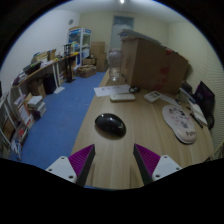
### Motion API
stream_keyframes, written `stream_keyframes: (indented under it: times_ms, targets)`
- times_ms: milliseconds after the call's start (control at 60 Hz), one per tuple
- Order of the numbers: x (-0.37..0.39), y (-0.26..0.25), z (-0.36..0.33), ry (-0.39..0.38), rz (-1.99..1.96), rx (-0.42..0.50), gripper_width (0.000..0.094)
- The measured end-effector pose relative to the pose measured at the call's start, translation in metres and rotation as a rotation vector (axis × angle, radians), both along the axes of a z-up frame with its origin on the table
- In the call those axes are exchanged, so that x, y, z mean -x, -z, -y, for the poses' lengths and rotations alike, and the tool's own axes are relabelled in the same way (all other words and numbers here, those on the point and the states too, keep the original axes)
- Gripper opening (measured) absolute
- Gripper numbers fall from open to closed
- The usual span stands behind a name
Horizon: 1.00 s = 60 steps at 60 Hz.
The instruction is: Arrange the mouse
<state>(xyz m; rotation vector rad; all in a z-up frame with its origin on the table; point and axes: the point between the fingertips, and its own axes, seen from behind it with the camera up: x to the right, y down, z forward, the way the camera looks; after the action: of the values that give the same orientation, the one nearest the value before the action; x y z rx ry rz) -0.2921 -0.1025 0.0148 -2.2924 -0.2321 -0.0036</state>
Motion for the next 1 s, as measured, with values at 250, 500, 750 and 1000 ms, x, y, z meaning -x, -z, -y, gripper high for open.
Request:
stream_keyframes:
  times_ms: [250, 500, 750, 1000]
  targets:
    - [0.015, 0.030, -0.065, -0.078, -0.094, -0.043, 0.0802]
    - [0.020, 0.028, -0.135, -0.047, -0.109, -0.099, 0.0796]
    - [0.015, 0.031, -0.134, -0.063, -0.087, 0.047, 0.0845]
    - [0.017, 0.031, -0.163, -0.083, -0.090, 0.034, 0.0848]
